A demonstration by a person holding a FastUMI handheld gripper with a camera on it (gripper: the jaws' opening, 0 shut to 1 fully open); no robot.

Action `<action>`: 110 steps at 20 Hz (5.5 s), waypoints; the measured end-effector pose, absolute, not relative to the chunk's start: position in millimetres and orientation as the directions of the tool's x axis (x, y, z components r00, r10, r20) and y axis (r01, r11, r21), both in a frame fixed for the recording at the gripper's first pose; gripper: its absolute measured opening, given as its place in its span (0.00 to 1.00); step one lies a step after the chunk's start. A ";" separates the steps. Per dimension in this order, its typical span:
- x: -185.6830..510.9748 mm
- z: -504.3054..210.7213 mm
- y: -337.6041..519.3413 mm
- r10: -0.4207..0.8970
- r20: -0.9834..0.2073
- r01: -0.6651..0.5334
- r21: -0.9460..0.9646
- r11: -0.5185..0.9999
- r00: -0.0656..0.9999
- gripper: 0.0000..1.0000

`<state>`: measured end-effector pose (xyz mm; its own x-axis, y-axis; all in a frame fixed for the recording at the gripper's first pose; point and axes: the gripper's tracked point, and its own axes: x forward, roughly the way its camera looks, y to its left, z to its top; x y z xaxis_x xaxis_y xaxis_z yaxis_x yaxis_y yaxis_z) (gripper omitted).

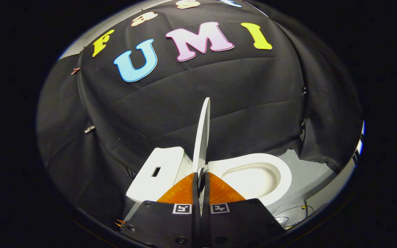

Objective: Open the toilet lid.

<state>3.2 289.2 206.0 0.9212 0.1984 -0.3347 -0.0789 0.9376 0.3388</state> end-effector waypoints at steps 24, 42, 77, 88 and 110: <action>-0.2 219.6 421.7 0.061 -0.286 -0.047 0.055 0.997 0.956 0.05; -2.0 202.5 482.5 0.045 -0.286 -0.056 -0.031 0.998 0.957 0.22; -5.7 215.2 249.0 0.207 -0.167 -0.192 0.101 0.976 0.964 0.99; 1.2 135.2 87.7 0.083 0.056 -0.085 0.039 0.996 0.995 0.99; -15.8 53.3 62.3 0.094 0.069 -0.097 0.036 0.995 0.993 0.98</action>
<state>-15.8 62.3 53.3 0.9932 0.0940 0.0690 -0.0966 0.9947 0.0358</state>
